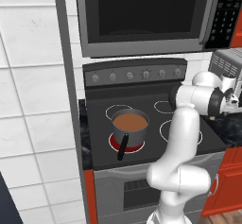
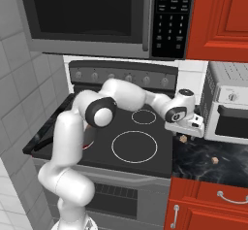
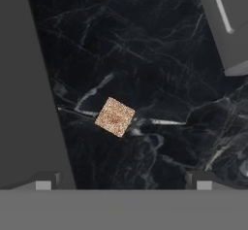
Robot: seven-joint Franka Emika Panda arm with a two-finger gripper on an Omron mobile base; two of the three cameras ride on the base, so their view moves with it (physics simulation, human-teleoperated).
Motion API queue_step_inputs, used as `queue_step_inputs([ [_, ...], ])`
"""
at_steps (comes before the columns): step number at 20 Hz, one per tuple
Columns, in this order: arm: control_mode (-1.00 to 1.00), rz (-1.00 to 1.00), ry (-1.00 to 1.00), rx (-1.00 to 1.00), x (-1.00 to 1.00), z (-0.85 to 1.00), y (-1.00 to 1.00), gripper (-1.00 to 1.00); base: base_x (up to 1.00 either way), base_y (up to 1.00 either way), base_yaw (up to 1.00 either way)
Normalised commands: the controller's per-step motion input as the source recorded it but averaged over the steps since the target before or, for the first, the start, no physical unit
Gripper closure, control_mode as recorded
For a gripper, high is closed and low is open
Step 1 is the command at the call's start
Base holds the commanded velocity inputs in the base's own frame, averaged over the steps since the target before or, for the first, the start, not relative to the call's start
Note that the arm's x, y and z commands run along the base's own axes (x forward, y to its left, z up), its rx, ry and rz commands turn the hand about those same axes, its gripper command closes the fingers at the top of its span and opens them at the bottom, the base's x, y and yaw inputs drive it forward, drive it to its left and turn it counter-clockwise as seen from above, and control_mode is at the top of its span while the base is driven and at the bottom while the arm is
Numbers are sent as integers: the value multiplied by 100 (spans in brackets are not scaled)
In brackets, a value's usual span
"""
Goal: Pick up the sugar cube(s) and place them in the saucepan with hot chocolate.
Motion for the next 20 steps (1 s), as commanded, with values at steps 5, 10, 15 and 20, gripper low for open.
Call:
queue_step_inputs([
  [5, -100, 0, 1, 0, 1, -12, 0, -100, 0, 0, 0],
  [10, -100, 0, 1, 2, 0, -22, 1, -100, 0, 0, 0],
  [15, -100, 0, 0, 3, 0, -10, 4, -100, 0, 0, 0],
  [20, -100, 0, 0, 2, 9, -3, 0, -100, 0, 0, 0],
])
